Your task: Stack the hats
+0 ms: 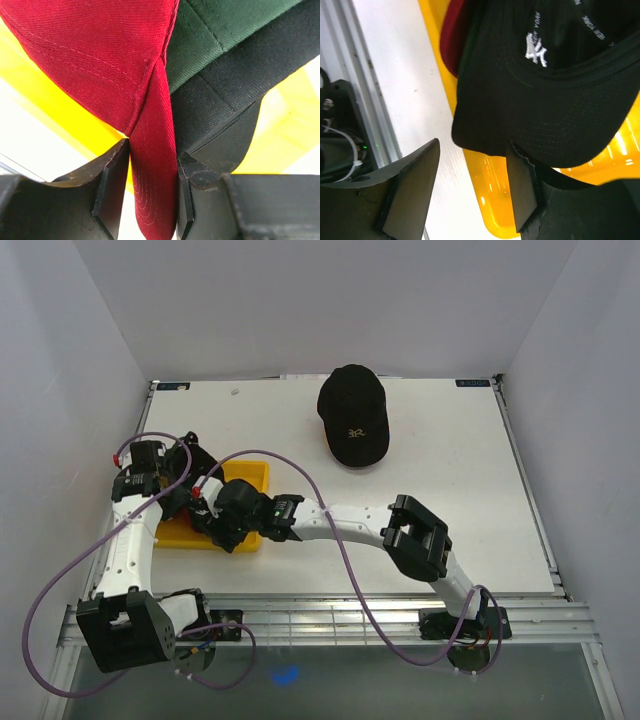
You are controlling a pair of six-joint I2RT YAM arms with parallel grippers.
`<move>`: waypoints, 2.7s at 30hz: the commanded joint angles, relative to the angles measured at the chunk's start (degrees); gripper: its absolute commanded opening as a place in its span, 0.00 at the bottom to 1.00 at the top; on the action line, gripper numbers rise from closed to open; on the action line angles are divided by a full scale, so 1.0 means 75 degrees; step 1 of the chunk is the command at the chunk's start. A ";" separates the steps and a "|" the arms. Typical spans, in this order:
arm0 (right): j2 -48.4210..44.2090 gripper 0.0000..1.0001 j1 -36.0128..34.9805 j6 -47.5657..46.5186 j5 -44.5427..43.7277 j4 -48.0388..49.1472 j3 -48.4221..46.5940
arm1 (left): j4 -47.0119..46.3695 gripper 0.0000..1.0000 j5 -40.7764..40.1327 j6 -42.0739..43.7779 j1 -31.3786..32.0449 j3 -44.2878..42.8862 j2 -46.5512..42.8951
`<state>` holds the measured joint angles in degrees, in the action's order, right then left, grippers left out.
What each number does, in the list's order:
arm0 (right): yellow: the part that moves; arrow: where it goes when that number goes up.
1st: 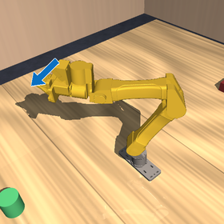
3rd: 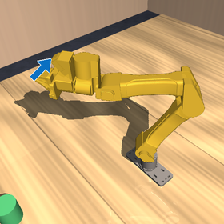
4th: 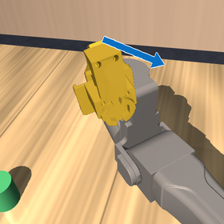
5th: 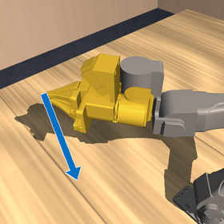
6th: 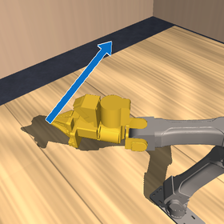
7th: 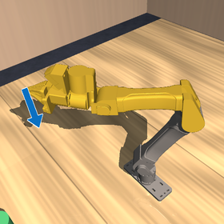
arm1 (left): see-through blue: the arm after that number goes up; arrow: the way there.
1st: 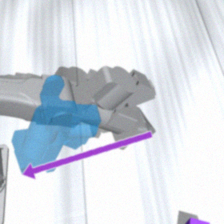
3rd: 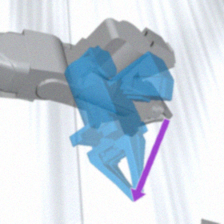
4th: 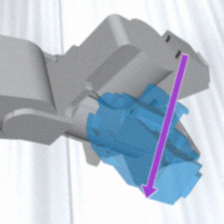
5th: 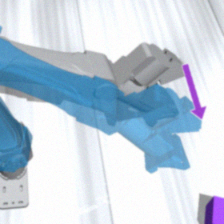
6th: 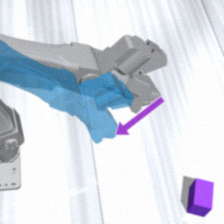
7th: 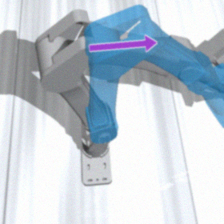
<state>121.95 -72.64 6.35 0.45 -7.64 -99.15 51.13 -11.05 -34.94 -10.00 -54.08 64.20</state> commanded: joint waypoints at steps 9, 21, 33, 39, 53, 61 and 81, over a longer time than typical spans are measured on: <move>0.0298 0.46 -0.0088 -0.0191 -0.1231 0.0327 -0.0479 | 0.0026 0.47 0.0266 0.0170 0.0032 -0.0406 -0.0486; 0.0228 0.35 -0.0205 -0.0202 -0.1911 0.1204 -0.0221 | 0.0201 0.51 0.0301 0.0240 0.0032 -0.0464 -0.0709; -0.1107 0.08 -0.0205 -0.0296 -0.1900 0.1242 0.0447 | 0.0143 0.84 0.0500 0.0474 0.0032 -0.1482 -0.0850; -0.1365 0.08 -0.0205 -0.0401 -0.2309 0.0351 0.0003 | 0.0014 0.95 0.1226 0.0861 0.0032 -0.2478 -0.0686; -0.2033 0.08 -0.0053 -0.0109 -0.2170 -0.1136 -0.1202 | -0.0384 0.95 0.2691 0.0955 0.0032 -0.3768 -0.0170; -0.3167 0.08 0.1644 0.2172 0.1397 -0.1584 -0.0387 | -0.0701 0.93 0.3640 0.0990 0.0044 -0.3922 0.0053; -0.2936 0.08 0.3943 0.8150 0.7252 0.5643 0.4489 | -0.0572 0.88 0.3278 0.1436 0.0770 -0.3676 -0.0147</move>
<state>100.71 -43.51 55.75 48.90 17.65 -68.25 46.33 15.31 -25.54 -4.97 -82.11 65.08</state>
